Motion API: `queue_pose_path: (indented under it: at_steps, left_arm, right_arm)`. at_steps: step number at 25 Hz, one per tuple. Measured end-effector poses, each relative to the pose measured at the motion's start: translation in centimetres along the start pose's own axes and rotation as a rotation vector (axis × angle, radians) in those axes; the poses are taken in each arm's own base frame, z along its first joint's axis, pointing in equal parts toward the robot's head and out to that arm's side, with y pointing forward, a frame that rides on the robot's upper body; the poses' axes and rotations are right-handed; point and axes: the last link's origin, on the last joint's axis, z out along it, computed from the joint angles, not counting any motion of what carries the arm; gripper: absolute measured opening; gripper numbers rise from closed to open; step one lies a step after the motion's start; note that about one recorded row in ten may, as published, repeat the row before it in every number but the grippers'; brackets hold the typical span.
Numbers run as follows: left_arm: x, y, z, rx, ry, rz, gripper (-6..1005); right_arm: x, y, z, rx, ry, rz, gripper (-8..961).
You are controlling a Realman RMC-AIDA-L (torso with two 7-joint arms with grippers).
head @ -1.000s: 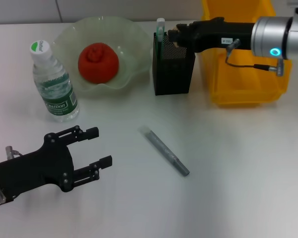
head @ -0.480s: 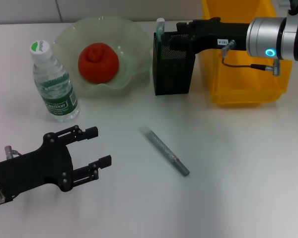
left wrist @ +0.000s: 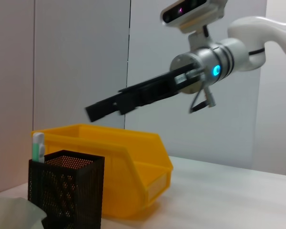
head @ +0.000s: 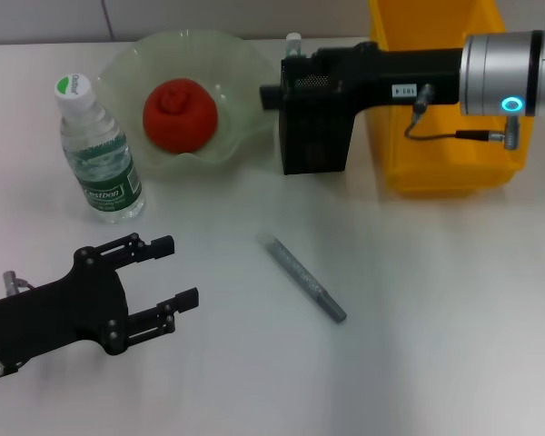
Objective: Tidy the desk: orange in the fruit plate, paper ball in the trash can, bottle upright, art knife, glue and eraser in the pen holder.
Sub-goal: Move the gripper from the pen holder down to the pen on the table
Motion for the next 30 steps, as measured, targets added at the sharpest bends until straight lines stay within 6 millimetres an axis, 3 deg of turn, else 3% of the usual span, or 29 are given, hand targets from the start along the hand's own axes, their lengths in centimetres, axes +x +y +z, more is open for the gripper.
queue_pose_path:
  at_steps: [7,17,30]
  left_arm:
    - [-0.2,0.1,-0.4,0.008,-0.006,-0.007,697]
    - [-0.4,0.4,-0.7,0.007,-0.014,-0.012,697]
    - [-0.7,0.3,-1.1,0.026,-0.026,-0.010,697]
  right_arm:
    - [0.1,1.0,1.0,-0.050,0.220,0.013,694]
    - [-0.3,2.0,4.4,0.005,0.569,0.037,694]
    - [0.2,3.5,8.3,0.113,0.804,0.073,693]
